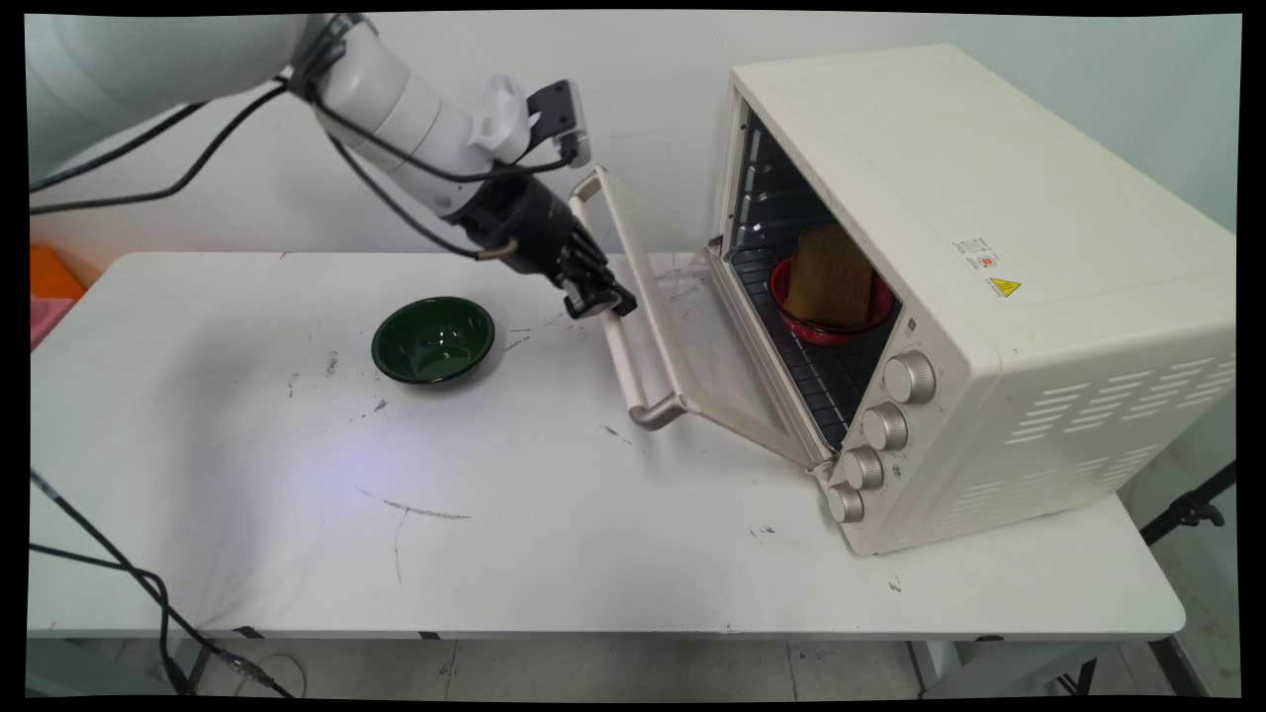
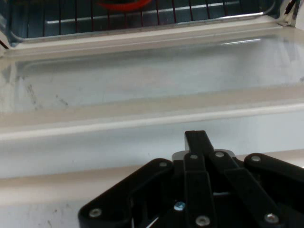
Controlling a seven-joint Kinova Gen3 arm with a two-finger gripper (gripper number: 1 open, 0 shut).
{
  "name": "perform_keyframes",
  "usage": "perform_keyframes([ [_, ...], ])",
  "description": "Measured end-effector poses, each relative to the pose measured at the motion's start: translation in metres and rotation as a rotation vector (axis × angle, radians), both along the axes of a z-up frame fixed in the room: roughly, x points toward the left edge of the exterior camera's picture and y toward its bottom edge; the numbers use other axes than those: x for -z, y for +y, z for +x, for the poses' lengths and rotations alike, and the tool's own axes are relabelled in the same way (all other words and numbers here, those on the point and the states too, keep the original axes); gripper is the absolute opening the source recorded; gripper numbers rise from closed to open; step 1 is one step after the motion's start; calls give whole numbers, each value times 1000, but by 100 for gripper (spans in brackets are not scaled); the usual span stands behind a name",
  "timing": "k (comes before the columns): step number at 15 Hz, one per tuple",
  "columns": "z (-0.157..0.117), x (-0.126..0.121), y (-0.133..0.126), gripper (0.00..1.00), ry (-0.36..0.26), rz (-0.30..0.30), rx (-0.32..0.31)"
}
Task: Open the oven
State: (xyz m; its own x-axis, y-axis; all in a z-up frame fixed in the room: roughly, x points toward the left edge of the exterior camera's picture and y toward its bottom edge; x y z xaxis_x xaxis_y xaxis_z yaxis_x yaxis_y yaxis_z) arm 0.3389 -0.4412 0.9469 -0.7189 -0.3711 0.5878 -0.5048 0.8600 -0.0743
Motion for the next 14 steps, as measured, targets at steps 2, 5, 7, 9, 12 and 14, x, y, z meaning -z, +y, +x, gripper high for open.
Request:
perform_keyframes([
  [2, 10, 10, 6, 0, 16, 0, -11],
  [5, 25, 25, 14, 0, 36, -2, -23],
  [7, 35, 34, 20, 0, 49, -3, -27],
  [9, 43, 42, 26, 0, 59, -4, -26],
  [12, 54, 53, 35, 0, 71, -6, -22],
  [14, 62, 58, 41, 0, 77, -8, -16],
])
